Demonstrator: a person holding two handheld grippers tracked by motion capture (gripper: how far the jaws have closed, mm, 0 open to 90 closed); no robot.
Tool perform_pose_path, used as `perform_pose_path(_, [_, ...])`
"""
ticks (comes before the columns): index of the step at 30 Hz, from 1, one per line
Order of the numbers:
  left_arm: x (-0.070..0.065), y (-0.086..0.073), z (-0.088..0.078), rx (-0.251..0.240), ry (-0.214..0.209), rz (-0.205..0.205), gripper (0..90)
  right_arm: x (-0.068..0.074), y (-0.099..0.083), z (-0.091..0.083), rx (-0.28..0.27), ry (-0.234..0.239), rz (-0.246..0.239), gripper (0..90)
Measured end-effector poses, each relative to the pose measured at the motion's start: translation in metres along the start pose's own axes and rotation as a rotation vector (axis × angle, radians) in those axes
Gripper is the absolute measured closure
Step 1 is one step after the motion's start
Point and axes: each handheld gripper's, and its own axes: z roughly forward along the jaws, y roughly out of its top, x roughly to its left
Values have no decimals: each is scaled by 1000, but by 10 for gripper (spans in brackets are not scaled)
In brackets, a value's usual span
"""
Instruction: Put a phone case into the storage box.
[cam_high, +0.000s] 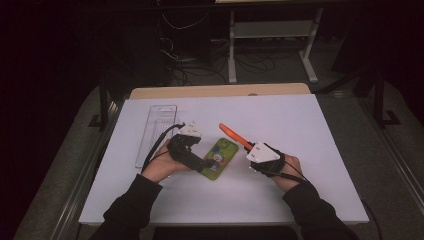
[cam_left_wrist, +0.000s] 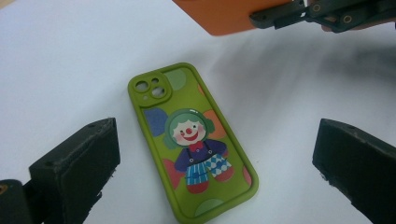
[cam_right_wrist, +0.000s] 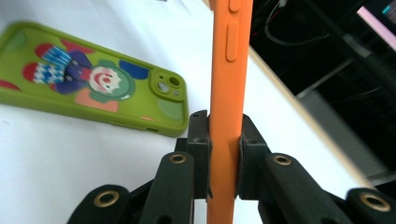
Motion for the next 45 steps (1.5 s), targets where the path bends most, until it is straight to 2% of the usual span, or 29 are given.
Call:
perform_pose_path(2, [0, 0, 0, -2, 0, -1, 0, -1, 0, 0, -5, 34, 87, 778])
perform_pose_path(3, [0, 0, 0, -2, 0, -1, 0, -3, -1, 1, -5, 50, 107, 778])
perform_pose_path(10, [1, 0, 0, -7, 1, -2, 0, -18, -7, 2, 2, 156, 328, 779])
perform_pose_path(11, [0, 0, 0, -16, 4, -14, 0, -19, -8, 2, 2, 168, 346, 779])
perform_pose_path(12, [1, 0, 0, -10, 3, -11, 0, -22, -9, 3, 6, 191, 391, 779])
perform_pose_path(14, [2, 0, 0, -27, 4, -31, 0, -26, -11, 3, -1, 218, 444, 779])
perform_pose_path(15, [2, 0, 0, -31, 3, -34, 0, -27, -11, 3, -3, 248, 508, 779])
perform_pose_path(16, [2, 0, 0, -32, -2, -49, 0, -30, -14, 4, -18, 259, 536, 780])
perform_pose_path(19, [2, 1, 1, -55, -8, -59, 0, -32, -16, 4, -41, 295, 619, 780])
perform_pose_path(20, [2, 1, 1, -61, -12, -75, 0, -33, -16, 4, -50, 295, 627, 781])
perform_pose_path(21, [3, 2, 1, -70, -12, -68, 0, -33, -15, 3, -52, 300, 636, 780])
perform_pose_path(23, [4, 3, 1, -98, -22, -102, 0, -32, -14, 2, -60, 301, 642, 781])
perform_pose_path(25, [5, 6, 2, -111, -17, -107, 0, -31, -12, 1, -66, 305, 642, 781])
perform_pose_path(27, [5, 9, 4, -127, -23, -133, 0, -29, -10, 1, -74, 305, 639, 781])
perform_pose_path(28, [6, 11, 4, -134, -21, -126, 0, -28, -8, 0, -78, 305, 635, 781])
perform_pose_path(29, [7, 13, 5, -144, -23, -147, 0, -27, -7, 0, -80, 308, 640, 781])
perform_pose_path(35, [11, 23, 11, -207, -42, -191, 0, -19, 2, 0, -101, 310, 640, 781])
perform_pose_path(39, [14, 29, 15, -236, -49, -199, 0, -13, 7, 2, -112, 309, 623, 781])
perform_pose_path(40, [13, 30, 15, -245, -56, -217, 0, -11, 9, 2, -113, 313, 616, 781])
perform_pose_path(45, [14, 37, 19, -284, -79, -226, 0, -5, 13, 5, -117, 319, 601, 781])
